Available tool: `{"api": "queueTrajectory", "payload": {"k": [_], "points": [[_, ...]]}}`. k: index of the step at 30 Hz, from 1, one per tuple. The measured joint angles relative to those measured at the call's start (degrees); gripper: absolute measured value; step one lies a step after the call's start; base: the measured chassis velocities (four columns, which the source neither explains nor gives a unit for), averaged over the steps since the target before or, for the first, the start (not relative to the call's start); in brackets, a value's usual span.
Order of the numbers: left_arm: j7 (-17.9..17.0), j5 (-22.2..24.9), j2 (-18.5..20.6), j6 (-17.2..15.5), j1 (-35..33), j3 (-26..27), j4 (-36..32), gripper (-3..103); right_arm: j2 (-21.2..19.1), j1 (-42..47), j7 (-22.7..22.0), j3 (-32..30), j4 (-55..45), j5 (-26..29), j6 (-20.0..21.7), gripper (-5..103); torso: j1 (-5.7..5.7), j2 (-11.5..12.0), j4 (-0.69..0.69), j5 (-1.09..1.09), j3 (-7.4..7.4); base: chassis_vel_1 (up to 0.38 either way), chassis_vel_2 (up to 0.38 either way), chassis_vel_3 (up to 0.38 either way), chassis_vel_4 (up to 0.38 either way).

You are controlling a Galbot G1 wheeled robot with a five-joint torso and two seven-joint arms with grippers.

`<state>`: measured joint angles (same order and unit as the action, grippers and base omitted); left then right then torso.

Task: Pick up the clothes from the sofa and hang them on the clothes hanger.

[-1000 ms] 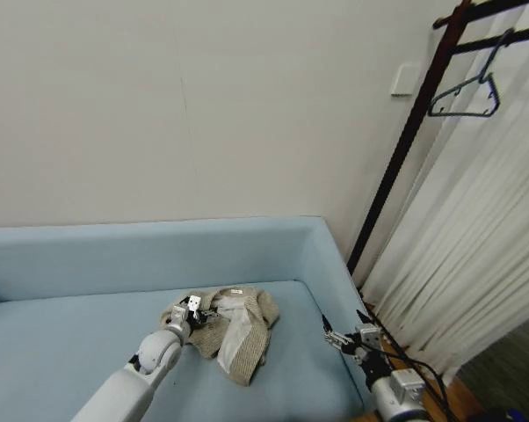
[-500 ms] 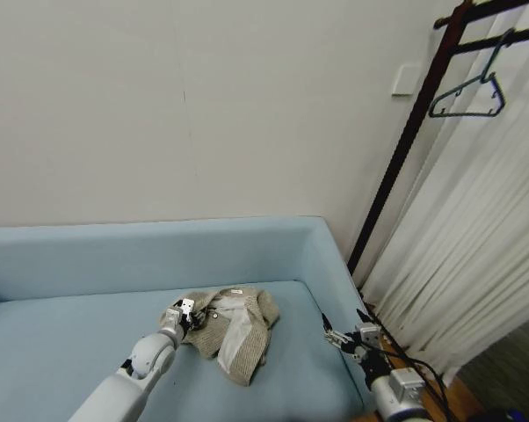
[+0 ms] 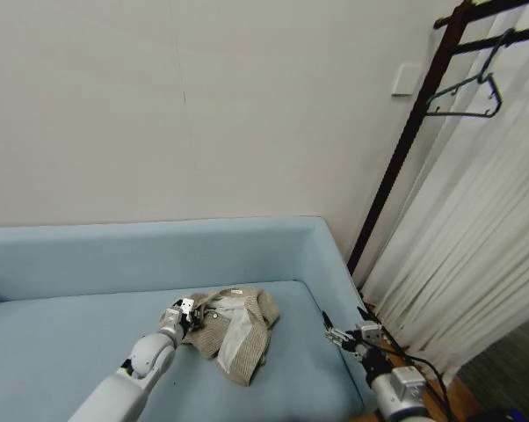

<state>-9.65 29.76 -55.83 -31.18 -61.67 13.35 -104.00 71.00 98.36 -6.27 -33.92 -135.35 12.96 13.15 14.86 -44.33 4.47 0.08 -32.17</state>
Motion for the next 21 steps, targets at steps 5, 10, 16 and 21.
{"api": "queueTrajectory", "payload": {"k": [5, 10, 16, 21], "points": [[0.1, 0.0, 0.6, 0.0, -0.8, 0.6, -2.8, 3, -2.6, -2.7, -2.9, 3.5, 0.3, 2.3, 1.4, 100, -0.01, 0.0, 0.00, 0.00, 0.00, 0.000, 0.000, 0.000, 0.000], [0.6, 0.0, 1.5, 1.0, -2.1, 1.5, -6.0, 3, -6.3, -7.8, -6.2, 8.3, 1.3, 4.8, 3.3, 100, -0.01, 0.0, 0.00, 0.00, 0.00, 0.000, 0.000, 0.000, 0.000], [3.7, -0.2, 3.2, 6.5, -5.3, 3.2, -9.9, 3, -11.3, -16.2, -11.7, 17.3, 4.1, 10.3, 4.5, 100, -0.01, 0.0, 0.00, -0.01, 0.00, 0.000, 0.000, 0.000, 0.000], [5.0, -0.2, 4.6, 7.4, -7.6, 4.9, -12.5, 3, -13.6, -25.9, -17.7, 25.7, 7.9, 16.3, 6.1, 100, 0.00, 0.0, 0.00, 0.00, 0.00, 0.000, 0.000, 0.000, 0.000]]}}
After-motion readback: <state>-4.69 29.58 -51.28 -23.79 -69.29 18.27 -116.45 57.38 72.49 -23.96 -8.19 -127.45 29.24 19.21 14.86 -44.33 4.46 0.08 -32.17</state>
